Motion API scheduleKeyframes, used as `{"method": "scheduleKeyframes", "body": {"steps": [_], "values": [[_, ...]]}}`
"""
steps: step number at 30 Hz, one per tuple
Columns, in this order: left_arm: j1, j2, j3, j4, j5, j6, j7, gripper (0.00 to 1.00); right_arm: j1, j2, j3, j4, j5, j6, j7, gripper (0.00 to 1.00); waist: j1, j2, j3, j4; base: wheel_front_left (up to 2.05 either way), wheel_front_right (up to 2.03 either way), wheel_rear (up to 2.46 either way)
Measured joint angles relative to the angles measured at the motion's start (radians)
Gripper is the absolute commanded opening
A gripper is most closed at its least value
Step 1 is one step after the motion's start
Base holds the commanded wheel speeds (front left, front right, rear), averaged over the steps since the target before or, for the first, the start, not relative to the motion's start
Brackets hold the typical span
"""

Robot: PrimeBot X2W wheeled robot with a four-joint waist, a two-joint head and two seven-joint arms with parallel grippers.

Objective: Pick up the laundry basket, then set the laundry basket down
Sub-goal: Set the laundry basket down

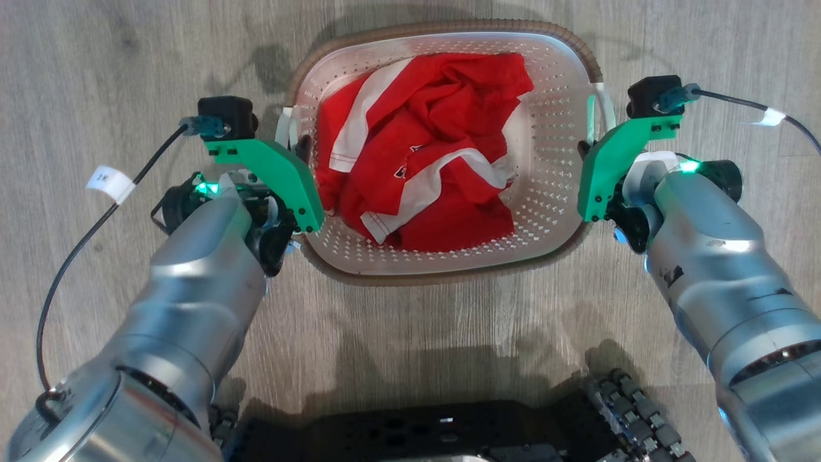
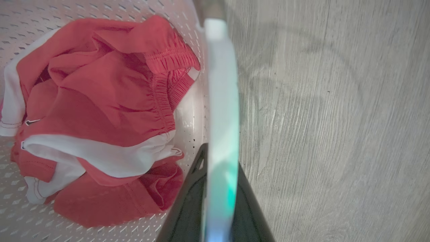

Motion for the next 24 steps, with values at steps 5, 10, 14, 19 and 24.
{"method": "scheduleKeyframes", "body": {"steps": [5, 10, 14, 19, 24], "values": [[0.0, 0.0, -0.009, -0.012, -0.025, 0.001, 0.029, 0.0, 0.0, 0.0, -0.038, 0.0, -0.035, 0.0, 0.028, 0.0, 0.0, 0.0, 0.006, 0.002, 0.0, 0.0, 0.0], [0.0, 0.001, -0.025, -0.013, -0.044, 0.001, 0.038, 0.0, 0.0, 0.006, -0.08, 0.001, -0.077, 0.0, 0.046, 0.0, 0.0, 0.0, 0.004, 0.004, 0.0, 0.0, 0.0], [0.0, 0.001, -0.03, -0.013, -0.049, 0.001, 0.038, 0.0, 0.0, 0.01, -0.105, 0.001, -0.114, 0.0, 0.047, 0.0, 0.0, 0.0, 0.004, 0.003, 0.0, 0.0, 0.0], [-0.001, 0.001, -0.042, -0.012, -0.059, 0.001, 0.032, 0.0, 0.0, 0.015, -0.136, 0.001, -0.151, 0.0, 0.045, 0.0, 0.0, 0.0, 0.019, 0.005, 0.0, 0.0, 0.0], [-0.008, 0.001, -0.058, -0.011, -0.06, 0.001, 0.008, 0.0, -0.001, 0.021, -0.17, 0.002, -0.184, 0.0, 0.035, 0.0, 0.0, 0.0, 0.037, 0.008, 0.0, 0.0, 0.0]]}}
